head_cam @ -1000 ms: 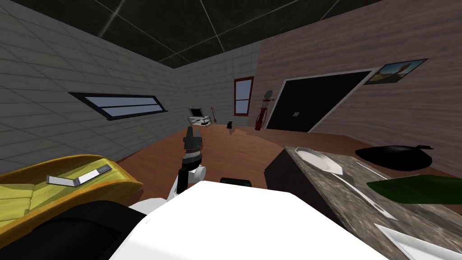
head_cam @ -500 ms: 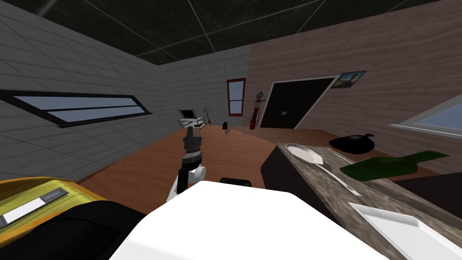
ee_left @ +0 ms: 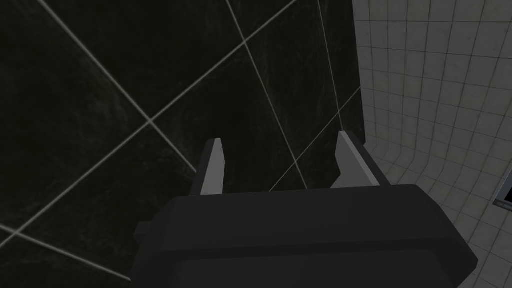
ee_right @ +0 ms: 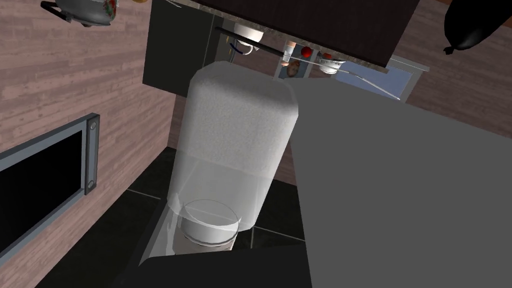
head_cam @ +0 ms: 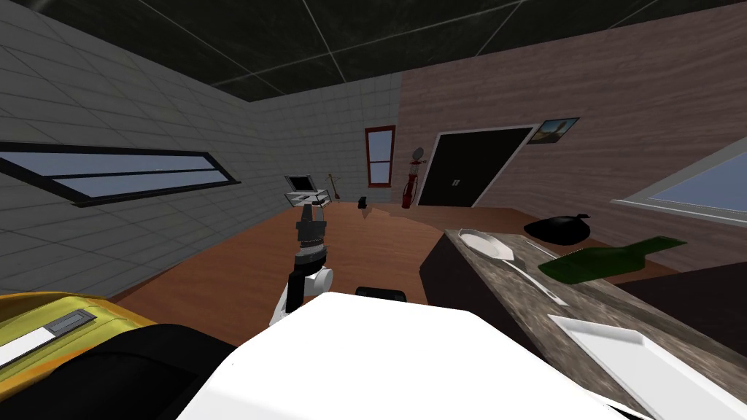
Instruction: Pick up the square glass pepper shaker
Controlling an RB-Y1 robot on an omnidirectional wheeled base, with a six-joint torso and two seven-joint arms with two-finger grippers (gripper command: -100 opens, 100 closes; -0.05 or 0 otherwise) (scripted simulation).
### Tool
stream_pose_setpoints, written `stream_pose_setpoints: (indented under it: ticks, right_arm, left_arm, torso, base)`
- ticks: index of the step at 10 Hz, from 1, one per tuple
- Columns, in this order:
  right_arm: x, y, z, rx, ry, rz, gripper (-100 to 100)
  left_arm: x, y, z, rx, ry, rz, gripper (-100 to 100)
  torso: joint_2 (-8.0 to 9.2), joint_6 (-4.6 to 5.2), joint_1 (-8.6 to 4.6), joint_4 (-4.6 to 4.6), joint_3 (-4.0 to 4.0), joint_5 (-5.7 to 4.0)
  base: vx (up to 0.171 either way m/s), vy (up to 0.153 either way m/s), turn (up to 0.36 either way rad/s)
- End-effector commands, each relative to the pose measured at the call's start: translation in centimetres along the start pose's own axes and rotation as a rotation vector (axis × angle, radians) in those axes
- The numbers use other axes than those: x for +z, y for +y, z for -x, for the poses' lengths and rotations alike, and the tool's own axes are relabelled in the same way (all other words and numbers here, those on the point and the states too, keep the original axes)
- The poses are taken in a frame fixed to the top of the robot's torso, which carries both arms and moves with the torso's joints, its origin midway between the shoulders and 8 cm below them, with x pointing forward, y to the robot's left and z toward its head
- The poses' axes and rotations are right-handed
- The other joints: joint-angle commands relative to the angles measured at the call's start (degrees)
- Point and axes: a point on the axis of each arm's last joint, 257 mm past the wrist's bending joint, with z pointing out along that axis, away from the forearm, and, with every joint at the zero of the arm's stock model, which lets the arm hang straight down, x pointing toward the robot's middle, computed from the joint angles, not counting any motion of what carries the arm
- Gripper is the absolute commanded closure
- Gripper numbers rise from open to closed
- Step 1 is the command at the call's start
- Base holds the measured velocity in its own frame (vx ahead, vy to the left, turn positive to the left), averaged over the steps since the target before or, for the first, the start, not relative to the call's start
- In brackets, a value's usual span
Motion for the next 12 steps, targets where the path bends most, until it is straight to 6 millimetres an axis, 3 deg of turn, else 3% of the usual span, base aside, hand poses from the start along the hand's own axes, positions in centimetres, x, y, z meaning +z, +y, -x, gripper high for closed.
stream_pose_setpoints:
  ticks: [1, 2, 4, 5, 10, 12]
  right_arm:
    - [-0.2, 2.5, 0.8, 0.032, 0.002, 0.060, -100]
    - [-0.3, 3.9, 1.2, 0.056, 0.000, 0.093, -100]
    - [-0.4, 4.5, 0.2, 0.119, 0.042, 0.111, -100]
    - [0.3, 7.4, 1.2, 0.086, 0.048, 0.181, -100]
    - [-1.7, 14.1, 0.4, 0.095, 0.127, 0.346, -100]
    - [-1.8, 14.4, 0.5, 0.147, 0.135, 0.348, -100]
  left_arm:
    - [0.0, 0.0, 0.0, 0.000, 0.000, 0.000, 0]
    - [0.0, 0.0, 0.0, 0.000, 0.000, 0.000, 0]
    - [0.0, 0.0, 0.0, 0.000, 0.000, 0.000, 0]
    - [0.0, 0.0, 0.0, 0.000, 0.000, 0.000, 0]
    - [0.0, 0.0, 0.0, 0.000, 0.000, 0.000, 0]
    - [0.0, 0.0, 0.0, 0.000, 0.000, 0.000, 0]
  torso:
    - [0.00, 0.00, 0.00, 0.00, 0.00, 0.00]
    - [-0.14, -0.14, -0.13, 0.01, -0.07, -0.13]
    - [-0.34, -0.27, -0.28, -0.02, -0.18, -0.16]
    - [-0.35, -0.26, -0.30, -0.03, -0.19, -0.17]
    - [-0.34, -0.27, -0.30, -0.02, -0.18, -0.17]
    - [-0.38, -0.29, -0.31, -0.03, -0.20, -0.21]
  base:
    - [0.000, 0.000, 0.000]
    - [0.004, 0.006, 0.006]
    - [0.005, -0.001, 0.017]
    - [-0.041, -0.008, -0.102]
    - [-0.018, 0.000, -0.006]
    - [0.000, 0.000, 0.000]
